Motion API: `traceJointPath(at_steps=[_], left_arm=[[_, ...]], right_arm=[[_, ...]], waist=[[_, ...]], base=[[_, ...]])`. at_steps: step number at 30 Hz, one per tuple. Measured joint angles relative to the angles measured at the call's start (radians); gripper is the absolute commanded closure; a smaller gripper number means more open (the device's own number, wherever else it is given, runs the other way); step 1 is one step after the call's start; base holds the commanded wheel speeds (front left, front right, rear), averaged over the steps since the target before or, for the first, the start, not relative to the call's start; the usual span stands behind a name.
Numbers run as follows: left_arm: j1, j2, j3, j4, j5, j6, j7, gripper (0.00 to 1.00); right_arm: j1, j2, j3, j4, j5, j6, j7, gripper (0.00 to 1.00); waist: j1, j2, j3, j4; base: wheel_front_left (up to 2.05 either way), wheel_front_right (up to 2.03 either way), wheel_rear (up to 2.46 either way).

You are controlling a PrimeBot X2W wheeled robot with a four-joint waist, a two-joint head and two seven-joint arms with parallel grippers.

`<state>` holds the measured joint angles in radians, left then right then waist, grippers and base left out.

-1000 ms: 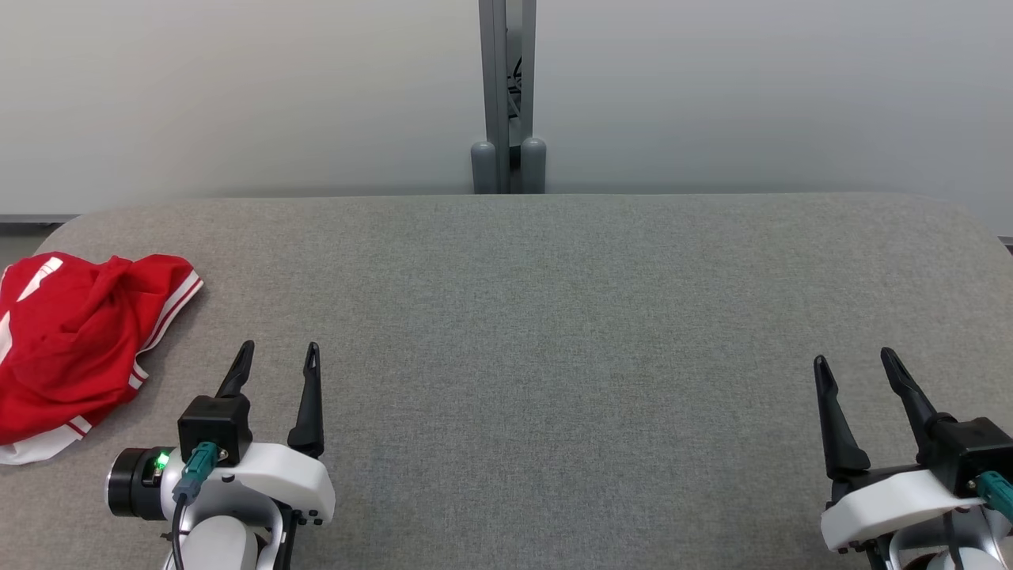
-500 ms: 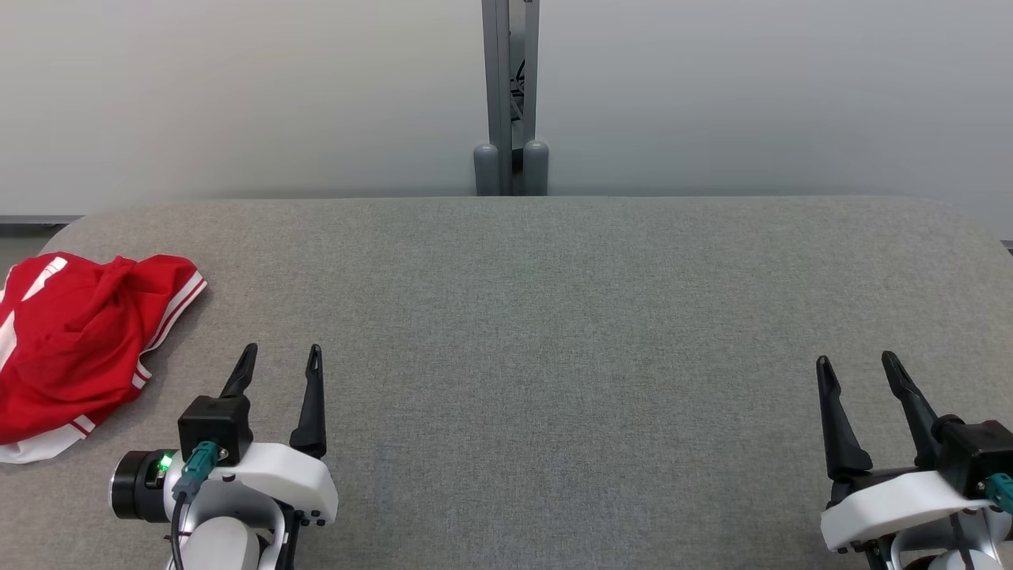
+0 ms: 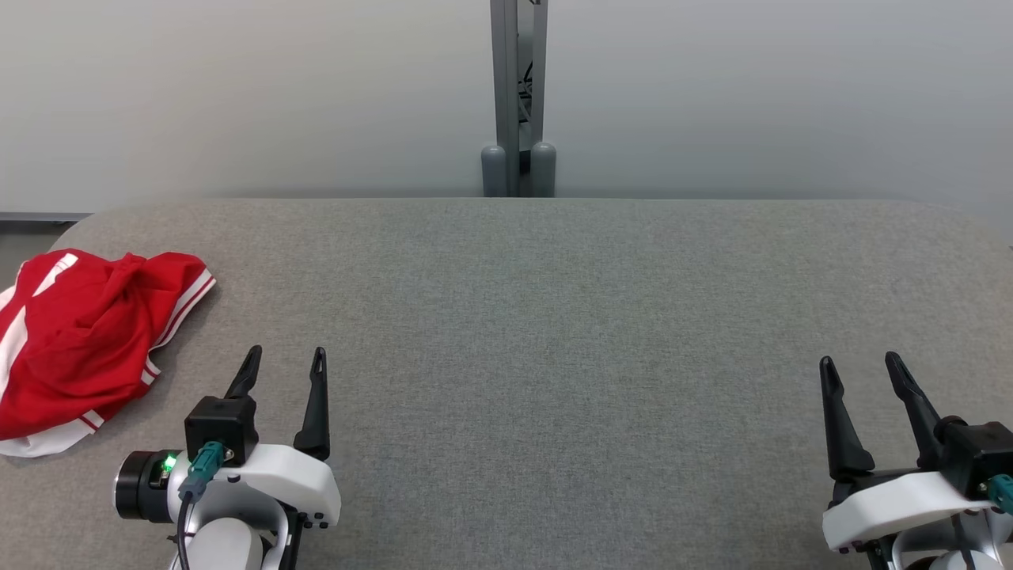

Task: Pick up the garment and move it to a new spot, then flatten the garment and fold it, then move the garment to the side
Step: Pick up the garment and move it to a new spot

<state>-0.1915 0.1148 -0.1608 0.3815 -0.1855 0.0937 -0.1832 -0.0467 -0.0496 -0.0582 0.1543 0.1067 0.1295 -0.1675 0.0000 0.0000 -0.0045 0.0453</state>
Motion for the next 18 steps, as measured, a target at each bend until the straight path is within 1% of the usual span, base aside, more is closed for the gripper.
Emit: traceJointPath(at_steps=[5, 11, 12, 18], left_arm=[[-0.002, 0.000, -0.008, 0.002, -0.002, 0.000, 0.004, 0.00], [-0.004, -0.001, -0.017, 0.002, -0.009, 0.001, 0.004, 0.00], [-0.004, -0.001, -0.017, 0.002, -0.009, 0.001, 0.004, 0.00], [-0.005, -0.002, -0.020, -0.001, -0.016, 0.005, 0.002, 0.00]], right_arm=[[0.002, 0.000, 0.001, -0.001, -0.001, 0.000, 0.004, 0.00], [0.005, 0.000, 0.005, -0.006, 0.000, 0.000, 0.004, 0.00], [0.005, 0.000, 0.005, -0.006, 0.000, 0.000, 0.004, 0.00], [0.004, 0.001, 0.018, -0.010, 0.002, 0.000, 0.004, 0.00]], waist=[[0.0000, 0.0000, -0.001, 0.031], [0.0000, 0.0000, 0.000, 0.105], [0.0000, 0.0000, 0.000, 0.105], [0.0000, 0.0000, 0.003, 0.208]], base=[[0.00, 0.00, 0.00], [0.00, 0.00, 0.00], [0.00, 0.00, 0.00], [0.00, 0.00, 0.00]])
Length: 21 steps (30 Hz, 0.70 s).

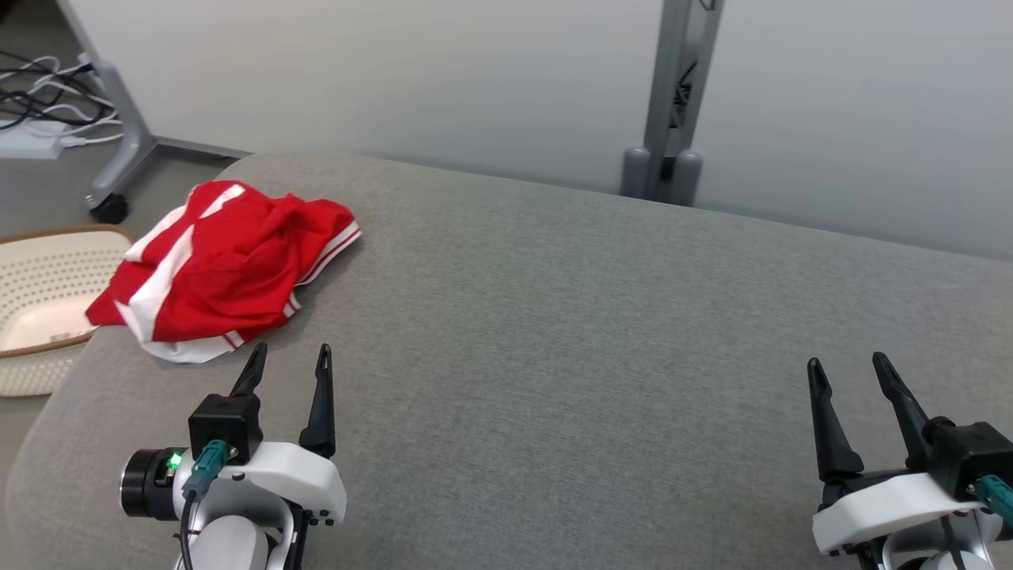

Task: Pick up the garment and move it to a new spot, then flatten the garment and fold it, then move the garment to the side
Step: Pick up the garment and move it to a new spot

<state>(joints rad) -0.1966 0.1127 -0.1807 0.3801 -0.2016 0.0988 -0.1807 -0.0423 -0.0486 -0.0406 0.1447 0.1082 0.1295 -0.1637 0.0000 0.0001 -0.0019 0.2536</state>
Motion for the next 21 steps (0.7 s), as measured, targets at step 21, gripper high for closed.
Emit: traceJointPath(at_steps=[21], left_arm=[[0.005, 0.016, 0.003, -0.016, -0.028, 0.018, -0.003, 0.00]], right_arm=[[-0.015, 0.000, 0.069, 0.018, 0.028, 0.000, -0.014, 0.00]], waist=[[0.0000, 0.0000, -0.008, 0.219]], base=[[0.00, 0.00, 0.00]])
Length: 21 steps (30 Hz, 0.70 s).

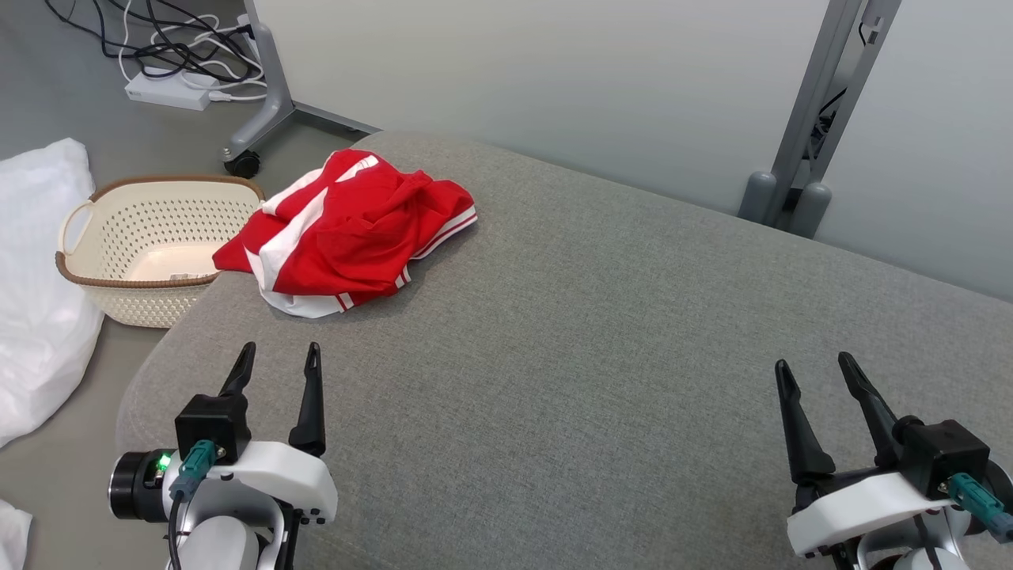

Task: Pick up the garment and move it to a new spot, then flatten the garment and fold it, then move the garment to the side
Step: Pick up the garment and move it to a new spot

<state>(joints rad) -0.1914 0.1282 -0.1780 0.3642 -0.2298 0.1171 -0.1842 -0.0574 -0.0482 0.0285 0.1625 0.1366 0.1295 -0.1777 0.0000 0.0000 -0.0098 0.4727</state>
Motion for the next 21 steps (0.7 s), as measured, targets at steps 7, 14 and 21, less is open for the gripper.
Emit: traceJointPath(at_steps=[7, 14, 21], left_arm=[[0.000, 0.010, -0.004, -0.004, -0.006, 0.003, 0.008, 0.00], [-0.002, 0.016, -0.011, -0.021, -0.008, 0.009, 0.010, 0.00], [-0.126, 0.078, -0.002, -0.170, 0.012, 0.010, 0.089, 0.00]], right_arm=[[-0.005, 0.000, 0.008, 0.010, 0.002, 0.000, -0.007, 0.00], [-0.005, 0.000, 0.002, 0.013, 0.005, 0.000, -0.008, 0.00], [-0.005, 0.000, -0.017, 0.002, 0.002, 0.000, -0.006, 0.00]], waist=[[0.0000, 0.0000, -0.005, -0.002], [0.0000, 0.0000, -0.006, 0.001], [0.0000, 0.0000, 0.001, 0.014]], base=[[0.00, 0.00, 0.00], [0.00, 0.00, 0.00], [0.00, 0.00, 0.00]])
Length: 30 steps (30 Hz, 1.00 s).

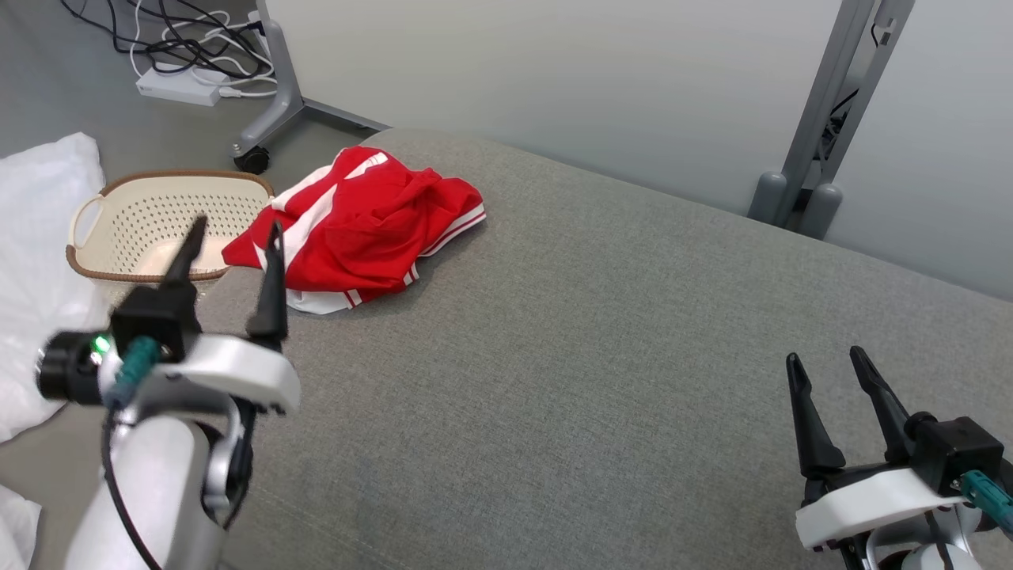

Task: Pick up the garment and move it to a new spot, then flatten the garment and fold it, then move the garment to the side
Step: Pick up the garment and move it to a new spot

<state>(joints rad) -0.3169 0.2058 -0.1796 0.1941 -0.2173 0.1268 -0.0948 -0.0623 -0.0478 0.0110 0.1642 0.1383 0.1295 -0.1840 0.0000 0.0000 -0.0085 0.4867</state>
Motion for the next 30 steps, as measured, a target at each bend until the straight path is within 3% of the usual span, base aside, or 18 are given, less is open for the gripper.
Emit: traceJointPath(at_steps=[6, 11, 16, 25, 30], left_arm=[[-0.217, 0.077, 0.049, -0.025, -0.014, -0.018, 0.123, 0.00], [-0.369, 0.121, 0.065, 0.175, -0.060, -0.076, 0.246, 0.00], [-0.450, 0.125, 0.091, 0.423, -0.141, -0.131, 0.334, 0.00], [-0.522, 0.158, 0.149, 0.727, -0.224, -0.172, 0.354, 0.00], [-0.541, 0.195, 0.174, 0.833, -0.243, -0.166, 0.328, 0.00]], right_arm=[[-0.042, -0.008, 0.022, -0.041, -0.025, 0.000, 0.026, 0.00], [-0.100, -0.041, 0.067, -0.065, -0.030, 0.000, 0.046, 0.00], [-0.141, -0.062, 0.102, -0.076, -0.023, 0.000, 0.057, 0.00], [-0.199, -0.097, 0.128, -0.105, -0.017, 0.000, 0.078, 0.00], [-0.215, -0.109, 0.132, -0.118, -0.016, 0.000, 0.083, 0.00]], waist=[[0.0000, 0.0000, 0.047, -0.021], [0.0000, 0.0000, 0.107, -0.072], [-0.0001, 0.0000, 0.175, -0.130], [0.0000, 0.0000, 0.306, -0.208], [0.0000, 0.0000, 0.367, -0.230]], base=[[0.00, 0.00, 0.00], [0.00, 0.00, 0.00], [0.00, 0.00, 0.00], [0.00, 0.00, 0.00], [0.00, 0.00, 0.00]])
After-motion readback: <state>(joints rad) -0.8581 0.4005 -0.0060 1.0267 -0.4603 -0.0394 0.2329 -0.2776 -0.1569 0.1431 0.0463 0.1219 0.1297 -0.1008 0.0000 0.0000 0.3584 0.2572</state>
